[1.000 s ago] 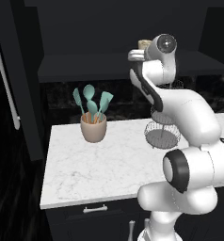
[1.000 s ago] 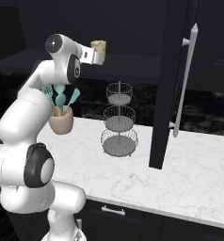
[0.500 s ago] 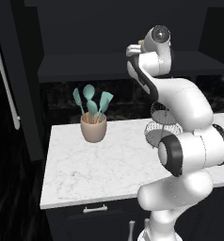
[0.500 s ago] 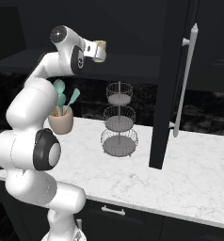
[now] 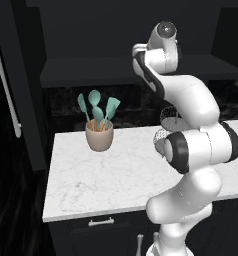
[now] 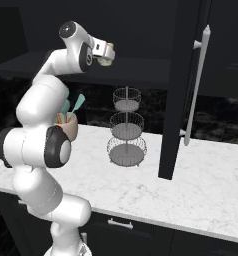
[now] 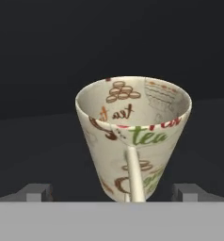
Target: Gather all objects into one cabinet and sort the glasses and bowls to opposite sides.
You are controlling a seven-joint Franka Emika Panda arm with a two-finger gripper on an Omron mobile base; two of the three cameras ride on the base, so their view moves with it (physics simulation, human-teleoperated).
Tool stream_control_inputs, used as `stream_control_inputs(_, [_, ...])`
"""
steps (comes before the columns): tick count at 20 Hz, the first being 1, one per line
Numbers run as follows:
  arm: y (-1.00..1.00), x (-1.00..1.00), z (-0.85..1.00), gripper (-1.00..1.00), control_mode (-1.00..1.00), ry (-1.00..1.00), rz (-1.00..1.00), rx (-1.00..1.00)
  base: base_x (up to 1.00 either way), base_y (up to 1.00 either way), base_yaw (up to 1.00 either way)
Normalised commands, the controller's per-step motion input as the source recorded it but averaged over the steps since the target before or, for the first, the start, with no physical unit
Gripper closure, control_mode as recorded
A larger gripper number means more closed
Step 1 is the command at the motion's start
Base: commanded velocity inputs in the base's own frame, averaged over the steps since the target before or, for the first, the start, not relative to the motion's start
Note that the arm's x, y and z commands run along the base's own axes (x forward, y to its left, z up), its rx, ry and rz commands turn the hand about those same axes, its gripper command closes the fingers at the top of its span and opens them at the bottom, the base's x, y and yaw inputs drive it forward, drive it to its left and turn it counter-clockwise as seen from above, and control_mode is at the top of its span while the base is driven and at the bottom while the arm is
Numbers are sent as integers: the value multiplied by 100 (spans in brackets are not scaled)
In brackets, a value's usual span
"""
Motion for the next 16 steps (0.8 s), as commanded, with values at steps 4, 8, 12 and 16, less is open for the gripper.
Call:
stream_control_inputs(4, [0,18,0,-100,-100,0,0,0,0,0,0])
stream_control_inputs(8, [0,10,0,-100,-100,0,0,0,0,0,0])
stream_control_inputs(12, [-3,0,-1,-100,-100,0,0,0,0,0,0])
stream_control_inputs(16, [0,0,-8,100,-100,0,-2,0,0,0,0])
